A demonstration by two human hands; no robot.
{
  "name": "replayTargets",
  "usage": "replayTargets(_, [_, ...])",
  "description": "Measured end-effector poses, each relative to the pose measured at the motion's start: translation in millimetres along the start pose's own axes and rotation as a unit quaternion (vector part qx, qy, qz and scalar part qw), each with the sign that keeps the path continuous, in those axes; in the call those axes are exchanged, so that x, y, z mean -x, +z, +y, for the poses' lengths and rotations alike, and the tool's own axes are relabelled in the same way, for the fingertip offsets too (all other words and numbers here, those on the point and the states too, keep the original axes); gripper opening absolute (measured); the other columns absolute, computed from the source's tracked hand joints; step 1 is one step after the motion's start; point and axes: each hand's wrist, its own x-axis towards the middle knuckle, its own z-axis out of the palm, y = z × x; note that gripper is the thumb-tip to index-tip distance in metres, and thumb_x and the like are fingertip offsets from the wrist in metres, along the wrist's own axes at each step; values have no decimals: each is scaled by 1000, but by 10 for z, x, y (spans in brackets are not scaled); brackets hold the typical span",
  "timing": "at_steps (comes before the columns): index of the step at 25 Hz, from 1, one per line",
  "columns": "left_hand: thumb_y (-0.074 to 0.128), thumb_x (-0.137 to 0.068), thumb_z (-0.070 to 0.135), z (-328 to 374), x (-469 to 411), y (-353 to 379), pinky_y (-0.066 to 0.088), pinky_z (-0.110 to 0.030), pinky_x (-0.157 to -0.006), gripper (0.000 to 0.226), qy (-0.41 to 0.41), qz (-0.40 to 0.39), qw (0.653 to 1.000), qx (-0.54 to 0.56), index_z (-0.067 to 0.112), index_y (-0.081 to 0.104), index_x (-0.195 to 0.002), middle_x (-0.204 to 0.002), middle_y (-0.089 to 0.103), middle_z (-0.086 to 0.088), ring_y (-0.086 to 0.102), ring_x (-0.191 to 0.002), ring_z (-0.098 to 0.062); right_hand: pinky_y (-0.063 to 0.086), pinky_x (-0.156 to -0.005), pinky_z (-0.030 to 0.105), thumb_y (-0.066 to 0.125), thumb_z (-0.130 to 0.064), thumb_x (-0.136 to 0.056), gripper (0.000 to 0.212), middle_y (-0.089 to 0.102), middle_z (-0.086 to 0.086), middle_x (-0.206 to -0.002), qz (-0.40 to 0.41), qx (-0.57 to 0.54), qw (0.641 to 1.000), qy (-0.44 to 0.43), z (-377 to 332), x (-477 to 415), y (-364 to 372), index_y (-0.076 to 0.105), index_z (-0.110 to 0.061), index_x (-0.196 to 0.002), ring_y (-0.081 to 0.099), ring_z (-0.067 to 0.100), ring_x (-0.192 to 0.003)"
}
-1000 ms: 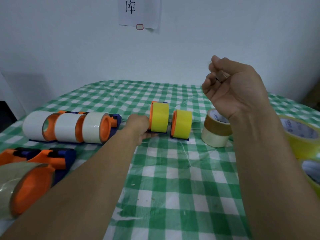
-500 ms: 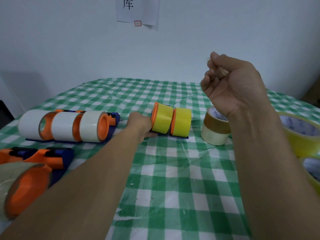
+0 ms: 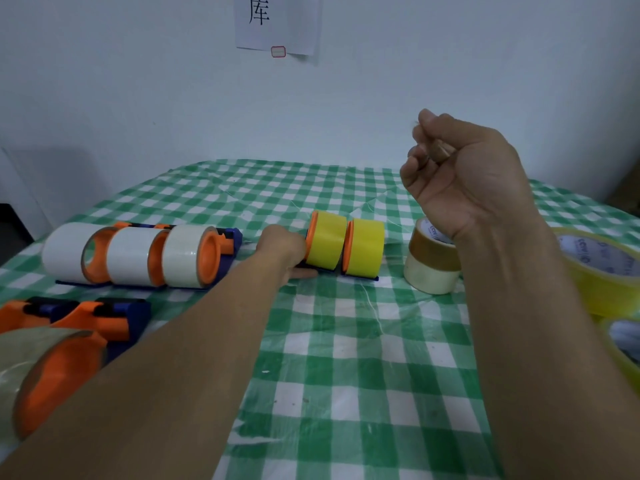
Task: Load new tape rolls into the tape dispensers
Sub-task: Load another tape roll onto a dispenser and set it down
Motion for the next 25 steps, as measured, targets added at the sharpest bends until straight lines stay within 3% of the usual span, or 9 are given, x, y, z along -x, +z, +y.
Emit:
replayTargets(7, [43, -99, -4, 41, 101, -21, 54, -33, -38, 16, -17, 7, 999, 39, 3, 56, -93, -116, 65, -25, 67, -100, -37, 50, -55, 23, 72, -6, -88, 19, 67, 3, -70, -2, 3, 1000, -3, 26, -5, 26, 60, -8, -102, 55, 11, -56])
replayTargets(11, [42, -99, -5, 25, 115, -27, 56, -35, -39, 18, -17, 4, 1000, 23, 4, 54, -89, -112, 64, -25, 68, -98, -37, 51, -56, 24, 73, -7, -88, 13, 68, 3, -70, -1, 15, 1000, 1, 51, 2, 34, 61, -10, -94, 56, 12, -57])
replayTargets(14, [42, -98, -8, 64, 84, -53, 59, -39, -45, 19, -17, 22, 1000, 13, 3, 53, -87, -96, 60, -21, 63, -81, -32, 51, -56, 24, 73, -7, -87, 12, 67, 3, -71, -3, 32, 999, 5, 66, 18, 56, 62, -10, -91, 56, 12, -58])
replayTargets(16, [46, -97, -6, 114, 110, -104, 59, -38, -58, 25, 26, 59, 992, -108, 7, 49, -76, -82, 53, -13, 55, -68, -24, 51, -57, 25, 74, -7, -87, 13, 67, 4, -72, -4, 55, 998, -11, 71, 32, 81, 62, -10, -92, 56, 12, -59])
replayTargets(17, [47, -96, -2, 142, 127, -132, 56, -37, -60, 30, 70, 83, 972, -209, 12, 45, -69, -77, 51, -9, 51, -65, -22, 52, -58, 26, 74, -8, -87, 13, 67, 4, -72, -4, 73, 997, -26, 75, 45, 96, 62, -11, -91, 57, 12, -59])
replayTargets(18, [46, -93, 0, 165, 182, -165, 51, -35, -60, 32, 120, 114, 963, -214, 14, 41, -65, -73, 49, -7, 48, -63, -22, 52, -58, 27, 74, -8, -87, 14, 67, 4, -73, -6, 93, 995, -41, 83, 58, 114, 61, -12, -90, 57, 12, -59])
replayTargets(20, [44, -89, 1, 239, 320, -255, 41, -35, -58, 28, 185, 145, 960, -151, 16, 41, -65, -69, 46, -4, 44, -61, -23, 52, -59, 28, 75, -9, -87, 16, 68, 4, -74, -12, 134, 989, -62, 106, 78, 173, 60, -13, -90, 58, 12, -60])
replayTargets(22, [51, -95, 10, 339, 519, -309, 42, -34, -58, 20, 197, 129, 970, -58, 13, 53, -75, -74, 54, -5, 50, -66, -24, 53, -58, 28, 75, -8, -87, 17, 69, 5, -76, -9, 178, 982, -66, 155, 93, 248, 58, -13, -91, 59, 13, -61])
replayTargets(25, [54, -99, 43, 438, 961, -311, 52, -29, -51, 37, 152, -40, 980, 123, 8, 66, -99, -86, 71, -8, 66, -67, -21, 52, -56, 27, 76, -8, -86, 21, 67, 9, -79, -2, 252, 965, -69, 303, 183, 249, 56, -13, -90, 59, 13, -59])
